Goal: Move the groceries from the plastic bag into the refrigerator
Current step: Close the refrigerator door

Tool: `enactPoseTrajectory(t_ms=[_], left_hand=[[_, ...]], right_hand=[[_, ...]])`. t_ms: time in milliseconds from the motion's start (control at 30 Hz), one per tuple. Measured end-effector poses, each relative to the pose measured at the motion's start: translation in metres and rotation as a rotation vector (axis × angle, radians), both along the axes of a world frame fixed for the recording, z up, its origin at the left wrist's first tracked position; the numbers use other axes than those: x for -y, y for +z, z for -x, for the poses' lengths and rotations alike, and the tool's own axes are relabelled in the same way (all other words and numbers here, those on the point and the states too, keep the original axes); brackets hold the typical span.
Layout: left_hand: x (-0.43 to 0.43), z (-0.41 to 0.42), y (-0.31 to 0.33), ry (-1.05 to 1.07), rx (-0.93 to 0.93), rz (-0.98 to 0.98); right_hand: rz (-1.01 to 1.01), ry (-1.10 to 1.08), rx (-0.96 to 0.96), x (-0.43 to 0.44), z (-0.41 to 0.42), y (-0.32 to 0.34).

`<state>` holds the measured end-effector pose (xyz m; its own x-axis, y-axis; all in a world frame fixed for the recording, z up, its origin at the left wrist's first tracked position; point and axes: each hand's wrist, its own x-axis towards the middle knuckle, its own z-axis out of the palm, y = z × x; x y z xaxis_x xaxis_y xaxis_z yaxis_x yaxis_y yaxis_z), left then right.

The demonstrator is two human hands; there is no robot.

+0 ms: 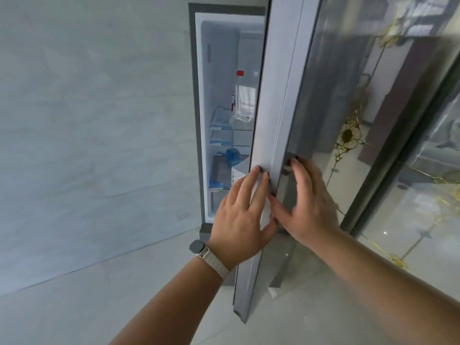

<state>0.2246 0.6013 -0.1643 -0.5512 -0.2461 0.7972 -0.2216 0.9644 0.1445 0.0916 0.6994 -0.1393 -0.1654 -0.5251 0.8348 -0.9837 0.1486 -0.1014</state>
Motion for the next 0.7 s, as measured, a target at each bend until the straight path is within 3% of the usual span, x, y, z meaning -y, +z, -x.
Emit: enactPoseTrajectory(t_ms=[300, 500, 700], left_hand=[[0.059, -0.005, -0.006, 0.064, -0.015, -0.089], [0.086, 0.011, -0.015, 0.115, -0.221, -0.116], [0.132, 0.03, -0.024, 0.122, -0.329, -0.295]], right_hand=[[-0.053, 0.022, -0.092, 0.066, 0.03, 0.006], [0.0, 0.023, -0.107, 0.116, 0.054, -0.001], [0.045, 0.125, -0.116, 0.163, 0.078, -0.01]])
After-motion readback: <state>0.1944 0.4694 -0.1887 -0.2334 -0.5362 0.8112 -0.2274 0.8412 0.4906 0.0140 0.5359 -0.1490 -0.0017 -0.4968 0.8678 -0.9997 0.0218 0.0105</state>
